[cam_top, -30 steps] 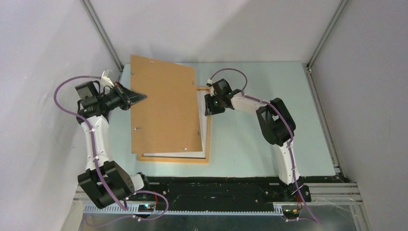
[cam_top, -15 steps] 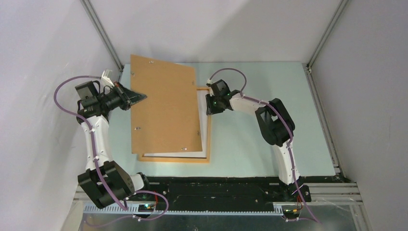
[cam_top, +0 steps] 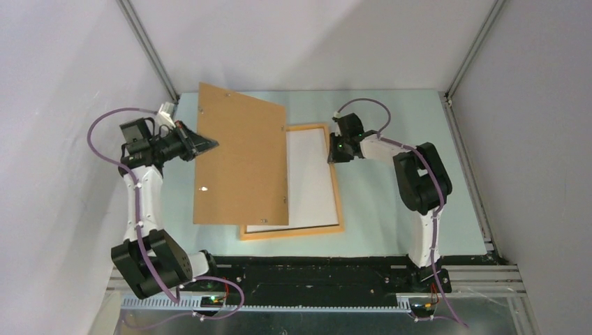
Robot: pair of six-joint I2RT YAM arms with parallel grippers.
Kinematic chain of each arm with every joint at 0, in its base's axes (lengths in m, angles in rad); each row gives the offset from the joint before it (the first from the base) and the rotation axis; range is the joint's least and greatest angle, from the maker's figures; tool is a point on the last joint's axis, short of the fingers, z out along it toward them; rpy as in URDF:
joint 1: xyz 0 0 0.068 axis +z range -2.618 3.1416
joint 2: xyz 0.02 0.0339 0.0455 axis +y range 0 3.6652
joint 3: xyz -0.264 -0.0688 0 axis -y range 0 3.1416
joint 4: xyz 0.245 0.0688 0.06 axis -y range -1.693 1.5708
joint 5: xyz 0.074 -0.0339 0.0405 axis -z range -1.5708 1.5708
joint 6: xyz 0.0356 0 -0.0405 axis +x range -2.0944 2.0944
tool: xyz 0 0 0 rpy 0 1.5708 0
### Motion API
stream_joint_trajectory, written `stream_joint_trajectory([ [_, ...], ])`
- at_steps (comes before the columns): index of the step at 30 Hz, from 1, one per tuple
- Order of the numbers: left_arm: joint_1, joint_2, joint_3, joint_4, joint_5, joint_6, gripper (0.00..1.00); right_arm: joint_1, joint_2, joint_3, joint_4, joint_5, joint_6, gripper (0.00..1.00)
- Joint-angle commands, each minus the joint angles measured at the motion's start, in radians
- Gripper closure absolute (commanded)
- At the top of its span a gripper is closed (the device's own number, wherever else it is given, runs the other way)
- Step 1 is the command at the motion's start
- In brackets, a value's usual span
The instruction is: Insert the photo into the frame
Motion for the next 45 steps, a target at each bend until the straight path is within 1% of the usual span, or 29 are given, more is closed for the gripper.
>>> stream_joint_trajectory([
  [1,-0.097,0.025,-0.002,0.050,0.025,0.033,1.00,-0.073,-0.067,-0.064,-0.013,0.052,-0.007,0.92],
  [5,-0.184,0.054,0.000,0.128,0.007,-0.019,1.00,-0.133,-0.120,-0.118,0.009,0.045,-0.004,0.95],
  [9,-0.247,0.114,0.021,0.246,-0.010,-0.136,1.00,-0.188,-0.144,-0.162,0.012,0.021,-0.001,0.96],
  [10,-0.254,0.123,0.027,0.270,-0.014,-0.184,1.00,-0.205,-0.146,-0.173,0.011,0.010,-0.001,0.96],
  [11,-0.268,0.138,0.025,0.338,-0.020,-0.215,1.00,-0.213,-0.148,-0.177,0.008,-0.001,0.003,0.96],
  [12,-0.273,0.143,0.008,0.393,-0.021,-0.290,1.00,-0.228,-0.149,-0.188,0.007,-0.007,0.003,0.96],
  [13,-0.281,0.156,-0.005,0.507,-0.026,-0.342,1.00,-0.235,-0.153,-0.194,0.011,-0.016,0.006,0.96],
  [14,-0.285,0.163,-0.020,0.559,-0.030,-0.431,1.00,-0.248,-0.155,-0.207,0.012,-0.021,0.008,0.95],
  [15,-0.296,0.184,-0.021,0.624,-0.039,-0.464,1.00,-0.253,-0.161,-0.214,0.018,-0.037,0.013,0.95],
  [16,-0.303,0.195,-0.016,0.642,-0.043,-0.505,1.00,-0.261,-0.164,-0.224,0.021,-0.045,0.016,0.94],
  [18,-0.326,0.227,-0.006,0.672,-0.056,-0.530,1.00,-0.269,-0.173,-0.233,0.027,-0.063,0.020,0.92],
  [22,-0.368,0.290,-0.001,0.756,-0.074,-0.599,1.00,-0.283,-0.195,-0.236,0.029,-0.088,0.025,0.81],
  [24,-0.381,0.339,0.003,0.805,-0.069,-0.653,1.00,-0.294,-0.215,-0.236,0.030,-0.104,0.028,0.73],
  [25,-0.384,0.352,0.006,0.816,-0.068,-0.676,1.00,-0.304,-0.219,-0.236,0.031,-0.122,0.029,0.67],
  [26,-0.393,0.374,0.012,0.839,-0.066,-0.687,1.00,-0.310,-0.229,-0.236,0.032,-0.133,0.030,0.64],
  [28,-0.399,0.405,0.021,0.870,-0.061,-0.713,1.00,-0.330,-0.242,-0.236,0.032,-0.158,0.032,0.51],
  [30,-0.415,0.430,0.021,0.904,-0.059,-0.738,1.00,-0.355,-0.254,-0.236,0.028,-0.193,0.033,0.45],
  [33,-0.439,0.459,0.015,0.946,-0.057,-0.773,1.00,-0.399,-0.263,-0.237,0.021,-0.242,0.036,0.42],
  [39,-0.472,0.513,0.013,0.991,-0.066,-0.786,1.00,-0.496,-0.297,-0.259,0.036,-0.327,0.039,0.42],
  [42,-0.493,0.543,0.013,1.005,-0.078,-0.792,1.00,-0.531,-0.296,-0.262,0.042,-0.440,0.030,0.43],
  [45,-0.514,0.575,0.011,1.033,-0.091,-0.803,1.00,-0.549,-0.306,-0.286,0.074,-0.494,0.009,0.43],
])
